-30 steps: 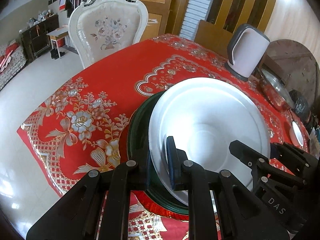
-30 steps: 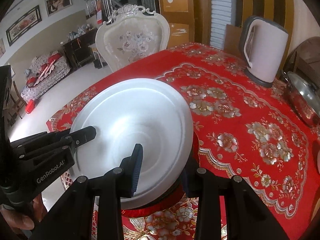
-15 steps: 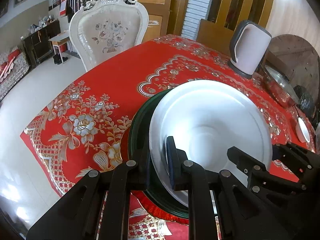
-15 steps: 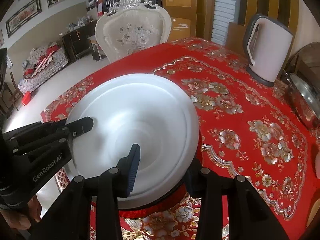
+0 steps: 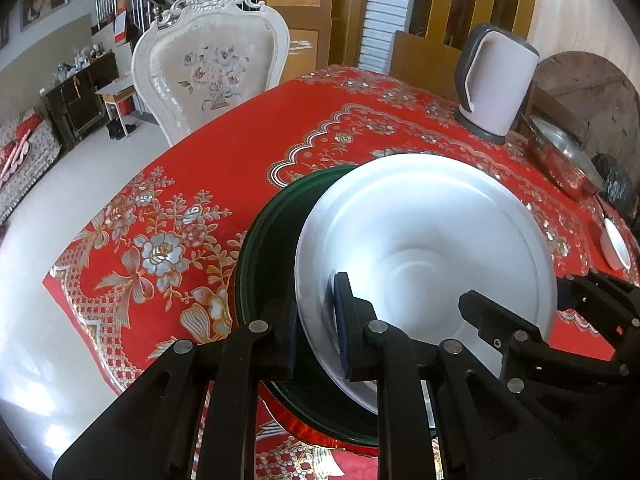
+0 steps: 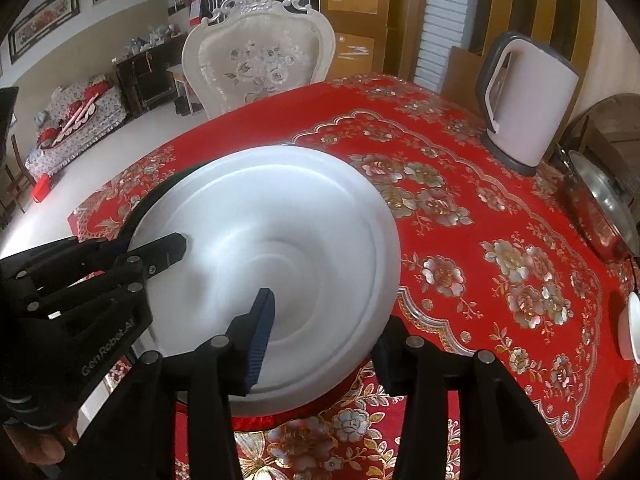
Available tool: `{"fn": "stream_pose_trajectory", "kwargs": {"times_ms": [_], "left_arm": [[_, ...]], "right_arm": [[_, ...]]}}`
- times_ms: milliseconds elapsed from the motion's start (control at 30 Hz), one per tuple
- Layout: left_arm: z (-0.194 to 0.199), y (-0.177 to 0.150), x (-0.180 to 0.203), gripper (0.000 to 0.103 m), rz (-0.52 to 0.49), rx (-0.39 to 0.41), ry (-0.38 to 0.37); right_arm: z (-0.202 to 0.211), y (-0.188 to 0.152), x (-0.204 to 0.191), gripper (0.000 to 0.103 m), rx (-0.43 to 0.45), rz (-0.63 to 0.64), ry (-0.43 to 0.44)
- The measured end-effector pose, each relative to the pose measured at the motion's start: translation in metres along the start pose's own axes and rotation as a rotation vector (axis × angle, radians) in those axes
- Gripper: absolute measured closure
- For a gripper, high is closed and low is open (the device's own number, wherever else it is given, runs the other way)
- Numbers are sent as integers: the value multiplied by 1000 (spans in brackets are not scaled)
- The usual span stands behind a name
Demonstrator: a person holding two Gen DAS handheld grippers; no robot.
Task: Organize plates and bowls
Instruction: 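Lower the white plate onto the green bowl and open both tools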
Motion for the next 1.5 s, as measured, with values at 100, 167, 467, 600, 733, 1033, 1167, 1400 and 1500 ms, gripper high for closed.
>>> {"fn": "stream_pose_trajectory", "kwargs": {"times_ms": [100,167,467,600,733,1033,1167,1400,1500], "left_arm": [[-2,0,1,87,-7,2,6],[-3,0,2,86,-21,9,22],[-1,0,5,64,-33,41,20],[7,2,9,63,-50,85,42],[10,4,11,63,-60,98,44],[30,13,14,59,-60,168,44],[40,16,25,47,-80,210,28],[42,18,48,47,-112,211,-5],[41,19,59,47,-126,207,-24]], "right_arm": [[1,0,0,58,-2,7,-1],[2,0,1,58,-1,-1,4],[9,2,14,57,21,-61,-2],[10,2,21,57,31,-87,-3],[13,2,26,57,41,-108,2],[20,-1,42,54,60,-165,21],[24,-4,49,51,67,-185,18],[28,-10,63,51,69,-214,13],[29,-13,69,51,67,-229,12]]}}
Point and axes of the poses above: each gripper's, at about its wrist camera, not at the fingertips, and z roughly against the way its jaws point, x to its right, y to its top, the point moved 4 cm from there along -z, roughly the way its jaws point, and after that the axes turned 14 degrees about -y, right-handed, at the moved point
